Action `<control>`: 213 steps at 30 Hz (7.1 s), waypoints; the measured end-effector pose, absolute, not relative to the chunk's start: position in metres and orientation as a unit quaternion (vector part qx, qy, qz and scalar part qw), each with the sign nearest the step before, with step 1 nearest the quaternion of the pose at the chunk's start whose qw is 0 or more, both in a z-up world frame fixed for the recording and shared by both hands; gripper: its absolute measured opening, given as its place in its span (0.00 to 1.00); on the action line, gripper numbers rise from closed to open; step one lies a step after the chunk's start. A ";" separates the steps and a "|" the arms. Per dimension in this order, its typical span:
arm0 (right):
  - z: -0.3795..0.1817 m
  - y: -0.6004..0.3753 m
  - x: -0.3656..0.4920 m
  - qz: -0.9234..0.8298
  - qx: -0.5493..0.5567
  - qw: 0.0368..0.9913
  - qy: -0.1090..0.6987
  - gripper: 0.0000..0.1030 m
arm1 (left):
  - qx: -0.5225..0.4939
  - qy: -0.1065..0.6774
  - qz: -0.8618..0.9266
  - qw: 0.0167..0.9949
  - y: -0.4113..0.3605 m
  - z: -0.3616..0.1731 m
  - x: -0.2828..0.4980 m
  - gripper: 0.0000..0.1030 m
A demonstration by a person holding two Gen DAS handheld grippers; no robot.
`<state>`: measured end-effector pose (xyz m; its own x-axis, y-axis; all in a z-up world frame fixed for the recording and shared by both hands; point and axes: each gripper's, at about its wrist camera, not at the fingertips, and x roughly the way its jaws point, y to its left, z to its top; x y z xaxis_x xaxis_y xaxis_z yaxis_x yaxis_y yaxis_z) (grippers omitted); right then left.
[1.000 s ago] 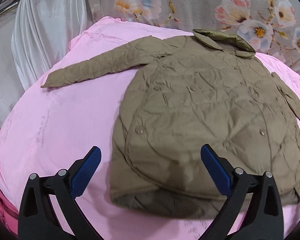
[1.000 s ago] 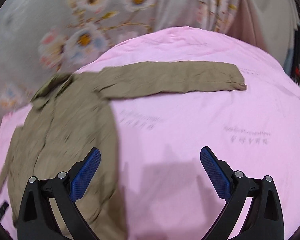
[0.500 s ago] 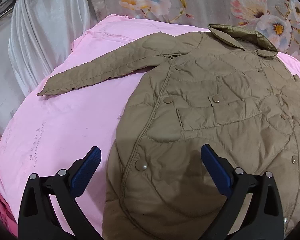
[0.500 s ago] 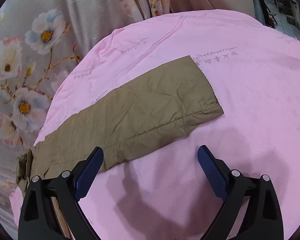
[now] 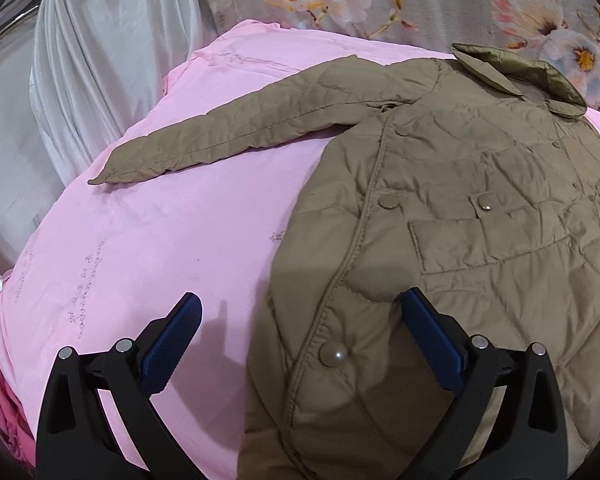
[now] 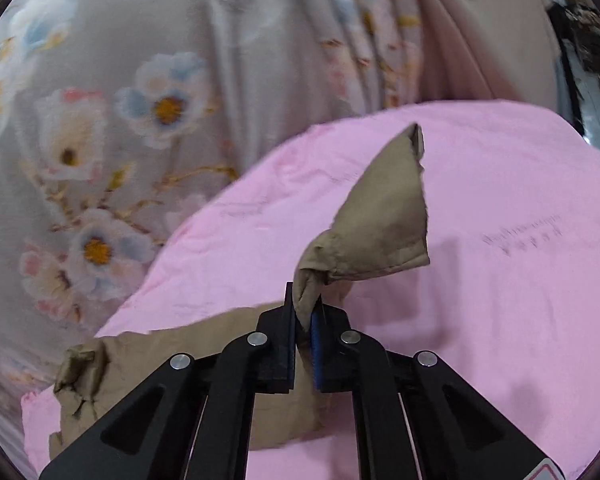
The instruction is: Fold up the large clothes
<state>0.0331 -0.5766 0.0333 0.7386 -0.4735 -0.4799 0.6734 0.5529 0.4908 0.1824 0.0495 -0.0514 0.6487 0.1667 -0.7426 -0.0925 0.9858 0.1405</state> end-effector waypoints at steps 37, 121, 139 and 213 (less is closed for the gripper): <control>0.032 -0.320 0.173 -0.034 0.254 0.922 0.290 0.53 | -0.151 0.504 -0.146 0.838 0.000 -0.026 0.277 0.95; -0.052 -0.259 0.264 -0.066 0.122 0.908 0.394 0.32 | -0.104 0.419 -0.120 0.894 0.003 -0.054 0.335 0.33; -0.037 -0.179 0.148 -0.030 0.075 0.922 0.379 0.48 | -0.315 0.405 0.135 0.847 0.339 -0.075 0.304 0.73; 0.111 -0.350 0.229 -0.075 0.149 0.945 0.283 0.02 | -0.373 0.491 -0.177 0.767 0.022 -0.047 0.395 0.70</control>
